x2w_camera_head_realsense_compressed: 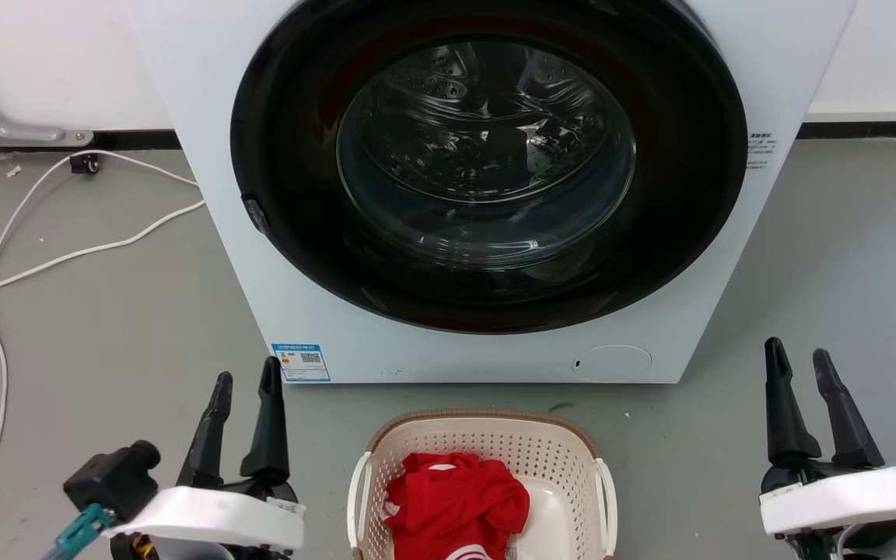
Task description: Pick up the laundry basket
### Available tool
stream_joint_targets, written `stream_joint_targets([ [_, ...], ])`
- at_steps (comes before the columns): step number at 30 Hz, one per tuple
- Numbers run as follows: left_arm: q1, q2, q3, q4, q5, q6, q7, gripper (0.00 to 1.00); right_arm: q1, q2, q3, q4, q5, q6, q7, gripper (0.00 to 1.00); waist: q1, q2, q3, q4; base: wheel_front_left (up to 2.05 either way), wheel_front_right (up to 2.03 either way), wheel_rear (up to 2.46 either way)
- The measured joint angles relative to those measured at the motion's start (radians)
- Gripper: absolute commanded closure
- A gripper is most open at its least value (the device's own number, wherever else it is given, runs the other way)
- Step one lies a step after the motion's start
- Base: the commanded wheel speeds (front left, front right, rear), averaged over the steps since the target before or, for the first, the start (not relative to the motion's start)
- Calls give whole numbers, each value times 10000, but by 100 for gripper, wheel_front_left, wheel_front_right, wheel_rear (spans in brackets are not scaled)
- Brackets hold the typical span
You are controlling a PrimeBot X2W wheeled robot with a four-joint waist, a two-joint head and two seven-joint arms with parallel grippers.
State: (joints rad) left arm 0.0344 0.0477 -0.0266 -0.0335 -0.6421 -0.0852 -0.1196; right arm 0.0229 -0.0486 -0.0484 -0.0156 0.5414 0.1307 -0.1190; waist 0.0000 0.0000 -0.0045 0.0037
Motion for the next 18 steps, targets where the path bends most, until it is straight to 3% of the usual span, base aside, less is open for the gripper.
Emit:
stream_joint_targets([
  [3, 24, 2, -199, -33, 673, 79, -84, 0, 24, 0, 27, -6, -449, 0, -69, 0, 0, 0, -5, -19, 0, 0, 0],
  [9, 35, 295, -765, -155, 1841, 669, -245, 0, 137, 0, 104, 38, -1365, 0, -230, 0, 0, 0, -13, -44, 0, 0, 0],
  [18, 33, 863, -1672, -201, 2690, 1469, -466, 0, 219, 0, 96, 98, -2314, 0, -477, 0, 0, 0, -17, -42, 0, 0, 0],
])
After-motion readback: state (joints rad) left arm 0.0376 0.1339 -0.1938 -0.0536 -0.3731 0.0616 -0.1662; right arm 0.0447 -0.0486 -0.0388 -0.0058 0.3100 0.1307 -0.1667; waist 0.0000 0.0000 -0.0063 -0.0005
